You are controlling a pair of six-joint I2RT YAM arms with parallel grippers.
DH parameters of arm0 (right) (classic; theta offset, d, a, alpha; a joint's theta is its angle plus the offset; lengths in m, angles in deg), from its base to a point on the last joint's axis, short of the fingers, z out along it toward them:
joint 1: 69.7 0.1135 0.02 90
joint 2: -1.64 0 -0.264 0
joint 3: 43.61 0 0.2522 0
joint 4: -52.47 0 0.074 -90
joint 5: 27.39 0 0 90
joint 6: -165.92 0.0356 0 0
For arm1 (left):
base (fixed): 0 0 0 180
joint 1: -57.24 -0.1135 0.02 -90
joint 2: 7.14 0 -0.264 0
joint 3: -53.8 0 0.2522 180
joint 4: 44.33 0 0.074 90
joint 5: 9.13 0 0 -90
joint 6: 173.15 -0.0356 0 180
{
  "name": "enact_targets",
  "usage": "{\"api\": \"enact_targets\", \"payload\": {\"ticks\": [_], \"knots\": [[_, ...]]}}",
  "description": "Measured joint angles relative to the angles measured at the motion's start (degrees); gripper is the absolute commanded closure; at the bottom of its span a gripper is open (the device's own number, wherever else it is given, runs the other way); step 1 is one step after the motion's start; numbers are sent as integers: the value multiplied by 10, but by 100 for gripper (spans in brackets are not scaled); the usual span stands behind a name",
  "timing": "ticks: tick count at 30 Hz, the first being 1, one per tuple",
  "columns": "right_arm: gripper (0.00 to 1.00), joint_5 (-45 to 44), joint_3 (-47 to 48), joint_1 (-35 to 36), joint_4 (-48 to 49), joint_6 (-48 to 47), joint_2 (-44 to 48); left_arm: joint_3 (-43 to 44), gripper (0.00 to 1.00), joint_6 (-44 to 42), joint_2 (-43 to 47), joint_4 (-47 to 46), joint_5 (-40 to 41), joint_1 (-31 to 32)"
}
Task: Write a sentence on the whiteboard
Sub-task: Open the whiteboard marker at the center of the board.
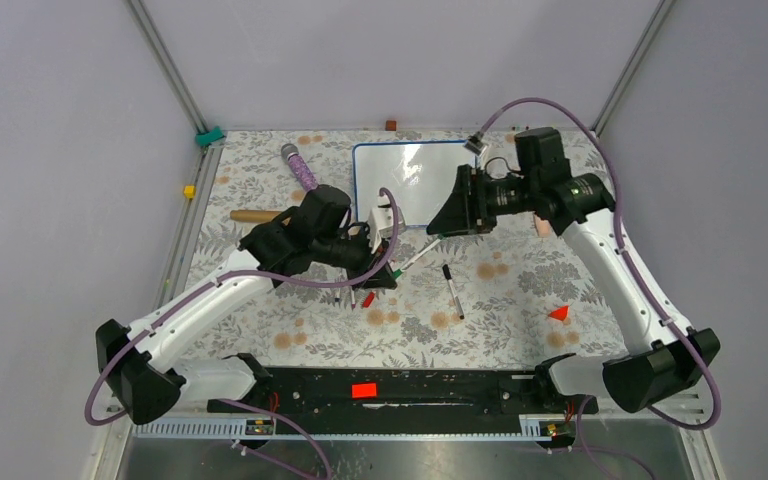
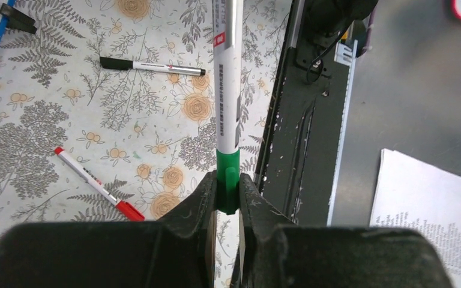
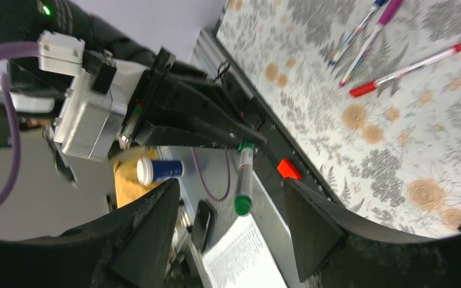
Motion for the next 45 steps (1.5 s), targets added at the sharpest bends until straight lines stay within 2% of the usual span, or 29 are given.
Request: {"api": "enact_targets", "payload": {"ticks": [9, 17, 25, 38, 42, 45], "knots": [[45, -17, 22, 90, -69, -47, -23, 0, 100, -40, 4, 22, 24, 22], [51, -57, 22, 146, -81, -56, -36, -1, 100, -50, 12, 47, 29, 39], [50, -54, 22, 154, -111, -72, -50, 2, 100, -77, 12, 54, 67, 69], [51, -44, 23, 179, -169, -126, -77, 11, 100, -84, 4, 64, 94, 82], [55, -47, 23, 179, -174, -132, -77, 12, 100, -89, 3, 65, 94, 84], [63, -47, 22, 179, -173, -132, -77, 14, 100, -95, 2, 67, 95, 85]]}}
